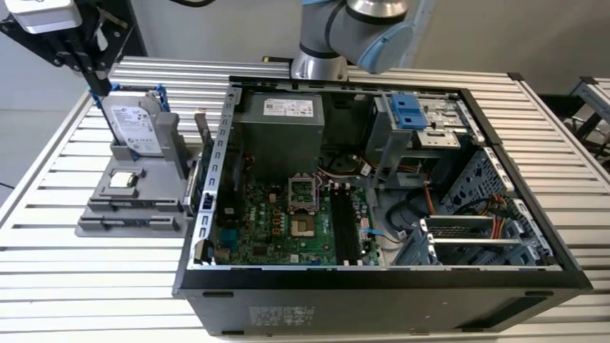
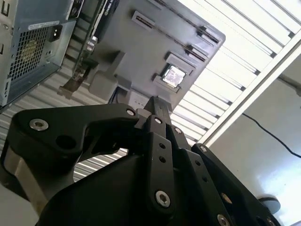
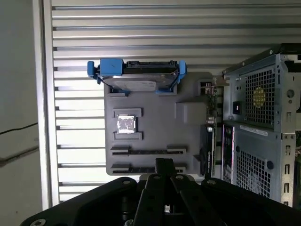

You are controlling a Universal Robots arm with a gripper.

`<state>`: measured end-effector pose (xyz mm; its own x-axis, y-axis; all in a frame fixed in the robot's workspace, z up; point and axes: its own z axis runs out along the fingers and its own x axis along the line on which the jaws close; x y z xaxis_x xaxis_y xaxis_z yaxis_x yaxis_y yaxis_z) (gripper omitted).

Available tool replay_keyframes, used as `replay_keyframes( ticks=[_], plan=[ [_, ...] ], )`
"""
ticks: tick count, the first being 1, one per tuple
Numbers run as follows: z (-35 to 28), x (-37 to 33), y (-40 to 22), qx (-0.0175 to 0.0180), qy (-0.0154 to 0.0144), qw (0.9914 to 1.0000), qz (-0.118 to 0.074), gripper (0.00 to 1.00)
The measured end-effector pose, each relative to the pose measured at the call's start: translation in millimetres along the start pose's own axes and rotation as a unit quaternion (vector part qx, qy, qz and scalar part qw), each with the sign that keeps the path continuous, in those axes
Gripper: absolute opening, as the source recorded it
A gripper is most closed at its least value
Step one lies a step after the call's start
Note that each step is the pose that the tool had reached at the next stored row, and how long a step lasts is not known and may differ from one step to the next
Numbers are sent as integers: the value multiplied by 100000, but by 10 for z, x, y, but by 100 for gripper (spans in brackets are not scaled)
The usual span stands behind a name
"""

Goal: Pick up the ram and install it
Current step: 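Reach for the ram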

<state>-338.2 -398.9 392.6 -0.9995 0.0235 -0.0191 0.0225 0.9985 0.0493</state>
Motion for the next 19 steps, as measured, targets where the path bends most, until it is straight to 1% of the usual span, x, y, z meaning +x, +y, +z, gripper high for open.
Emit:
replay_keyframes(
  ticks=[4,9,11,14,19],
  plan=[
    [-1,29,-1,-26,80,99988,-1558,0],
    [-1,30,-1,-26,85,99988,-1569,0],
    [-1,33,-10,-29,88,99987,-1582,0],
    [-4,31,-56,-31,92,99986,-1655,0],
    [-10,31,-184,-63,95,99984,-1781,0]
  ],
)
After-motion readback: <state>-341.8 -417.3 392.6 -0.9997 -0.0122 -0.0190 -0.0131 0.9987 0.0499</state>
